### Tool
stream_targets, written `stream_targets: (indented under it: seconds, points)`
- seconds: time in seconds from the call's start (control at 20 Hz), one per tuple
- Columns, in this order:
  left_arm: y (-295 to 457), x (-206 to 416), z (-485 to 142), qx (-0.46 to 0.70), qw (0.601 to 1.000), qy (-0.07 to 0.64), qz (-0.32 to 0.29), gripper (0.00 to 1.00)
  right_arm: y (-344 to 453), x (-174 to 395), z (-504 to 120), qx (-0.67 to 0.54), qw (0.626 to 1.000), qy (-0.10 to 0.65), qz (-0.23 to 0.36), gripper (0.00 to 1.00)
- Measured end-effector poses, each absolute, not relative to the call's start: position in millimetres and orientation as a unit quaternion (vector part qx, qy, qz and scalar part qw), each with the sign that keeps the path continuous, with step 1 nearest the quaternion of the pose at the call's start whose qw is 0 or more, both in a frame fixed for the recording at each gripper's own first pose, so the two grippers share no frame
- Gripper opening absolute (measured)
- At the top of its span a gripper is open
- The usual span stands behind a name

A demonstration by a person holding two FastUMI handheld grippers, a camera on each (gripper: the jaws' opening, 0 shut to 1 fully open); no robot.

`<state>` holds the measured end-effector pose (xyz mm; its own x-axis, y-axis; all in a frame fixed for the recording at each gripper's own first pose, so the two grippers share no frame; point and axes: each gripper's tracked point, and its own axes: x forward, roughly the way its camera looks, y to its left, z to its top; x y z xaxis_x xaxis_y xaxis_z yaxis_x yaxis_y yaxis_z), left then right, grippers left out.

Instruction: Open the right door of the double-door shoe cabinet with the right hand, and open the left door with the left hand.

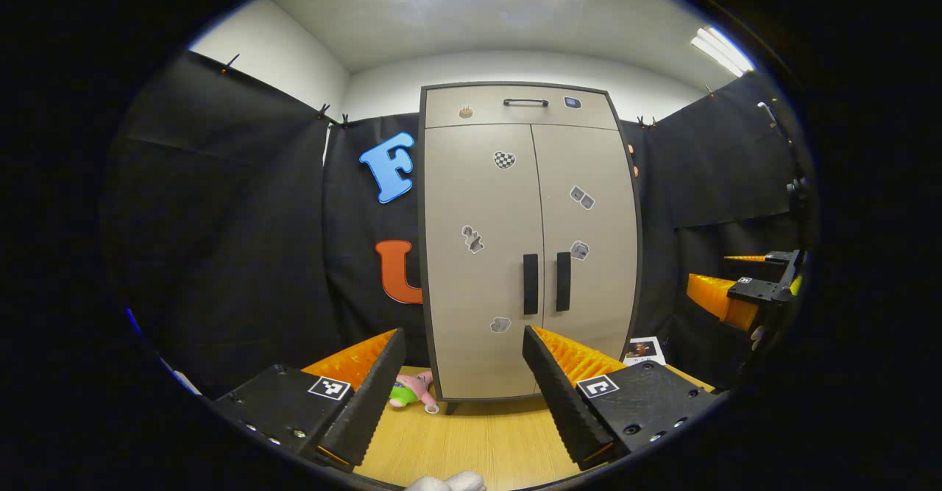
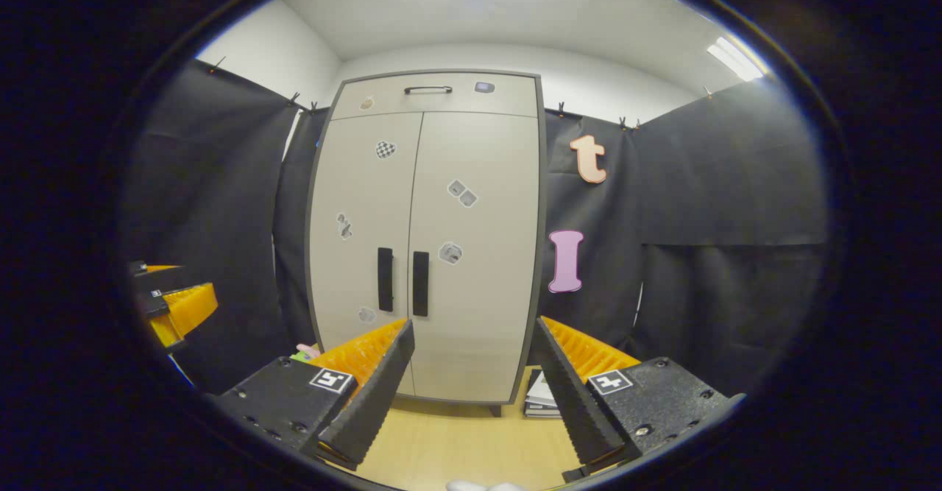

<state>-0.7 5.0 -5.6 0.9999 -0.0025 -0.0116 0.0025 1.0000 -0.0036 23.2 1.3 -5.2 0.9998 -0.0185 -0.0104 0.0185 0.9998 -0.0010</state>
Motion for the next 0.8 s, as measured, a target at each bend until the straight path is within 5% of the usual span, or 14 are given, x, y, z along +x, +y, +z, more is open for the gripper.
stream_targets:
  seconds: [0.8]
  points:
    - [41.7, -13.0, -24.2, -0.005, 0.998, 0.030, 0.049, 0.96, 64.7, 202.6, -13.9, 0.029, 0.999, 0.015, 0.010, 1.00]
